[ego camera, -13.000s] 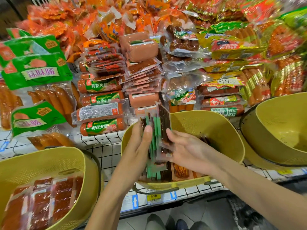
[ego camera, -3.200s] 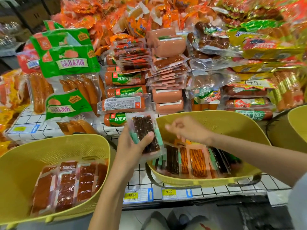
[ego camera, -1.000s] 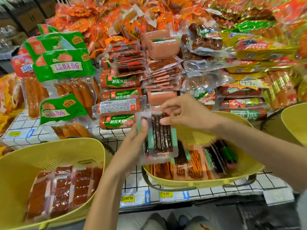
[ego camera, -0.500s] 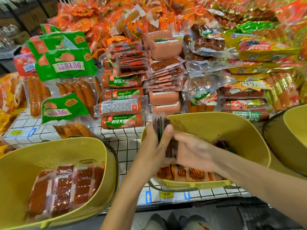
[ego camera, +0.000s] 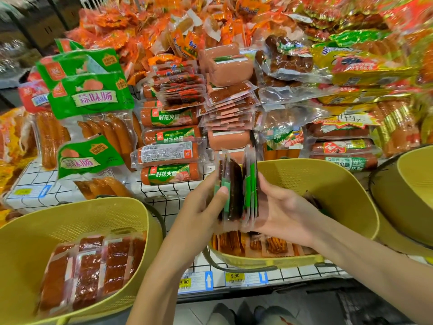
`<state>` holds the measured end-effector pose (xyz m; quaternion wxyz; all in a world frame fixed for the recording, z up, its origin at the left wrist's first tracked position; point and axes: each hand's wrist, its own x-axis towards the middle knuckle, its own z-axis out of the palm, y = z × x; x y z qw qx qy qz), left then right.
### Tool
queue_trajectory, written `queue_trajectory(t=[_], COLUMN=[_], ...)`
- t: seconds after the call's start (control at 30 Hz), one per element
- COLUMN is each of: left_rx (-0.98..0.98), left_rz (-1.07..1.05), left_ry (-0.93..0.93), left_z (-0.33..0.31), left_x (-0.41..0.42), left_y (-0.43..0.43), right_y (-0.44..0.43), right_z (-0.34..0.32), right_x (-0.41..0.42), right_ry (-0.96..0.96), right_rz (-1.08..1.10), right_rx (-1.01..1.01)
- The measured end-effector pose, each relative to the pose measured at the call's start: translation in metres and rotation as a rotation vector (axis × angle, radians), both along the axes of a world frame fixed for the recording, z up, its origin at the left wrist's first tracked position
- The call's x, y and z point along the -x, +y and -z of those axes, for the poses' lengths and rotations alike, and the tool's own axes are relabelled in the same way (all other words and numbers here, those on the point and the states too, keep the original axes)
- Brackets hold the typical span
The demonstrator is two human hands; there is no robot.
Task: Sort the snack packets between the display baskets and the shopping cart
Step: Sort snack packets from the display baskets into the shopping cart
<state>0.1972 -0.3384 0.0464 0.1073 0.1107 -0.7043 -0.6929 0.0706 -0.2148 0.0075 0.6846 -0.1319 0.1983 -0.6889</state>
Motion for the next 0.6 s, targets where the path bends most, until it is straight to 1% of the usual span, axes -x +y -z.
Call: queue_trajectory(t=[0.03, 0.07, 0.17, 0.23, 0.27, 0.33, 0.47, 0.53, 0.6], left_rx=[-0.031, -0.049, 0.076, 0.117, 0.105, 0.032, -0.091, -0.142, -0.232], left_rz=[-0.012, -0.040, -0.152, -0.176, -0.173, -0.176, -0.271, -0.216, -0.103], left_ry=[-0.026, -0.047, -0.070, -0.084, -0.087, -0.069, -0.020, -0.054, -0.088], left_z=[0.001, 0.002, 0.006, 0.008, 0.009, 0.010, 0.019, 0.021, 0.022], left_x=[0.000, 0.001, 0.006, 0.011, 0.012, 0.015, 0.016, 0.020, 0.026], left_y=[0.000, 0.000, 0.005, 0.009, 0.011, 0.015, 0.014, 0.017, 0.025], right_y=[0.002, 0.005, 0.010, 0.013, 0.016, 0.024, 0.048, 0.064, 0.081], right_z=[0.000, 0.001, 0.002, 0.000, -0.001, -0.003, -0.007, -0.010, -0.015], right_x=[0.000, 0.001, -0.001, -0.005, -0.007, -0.008, -0.012, -0.018, -0.030], right_ry=[-0.003, 0.045, 0.239, 0.275, 0.274, 0.299, 0.411, 0.400, 0.386], right_rz=[0.016, 0.035, 0.093, 0.109, 0.134, 0.219, 0.452, 0.564, 0.655], right_rx=[-0.029, -0.066, -0.135, -0.146, -0.162, -0.217, -0.343, -0.380, -0.395])
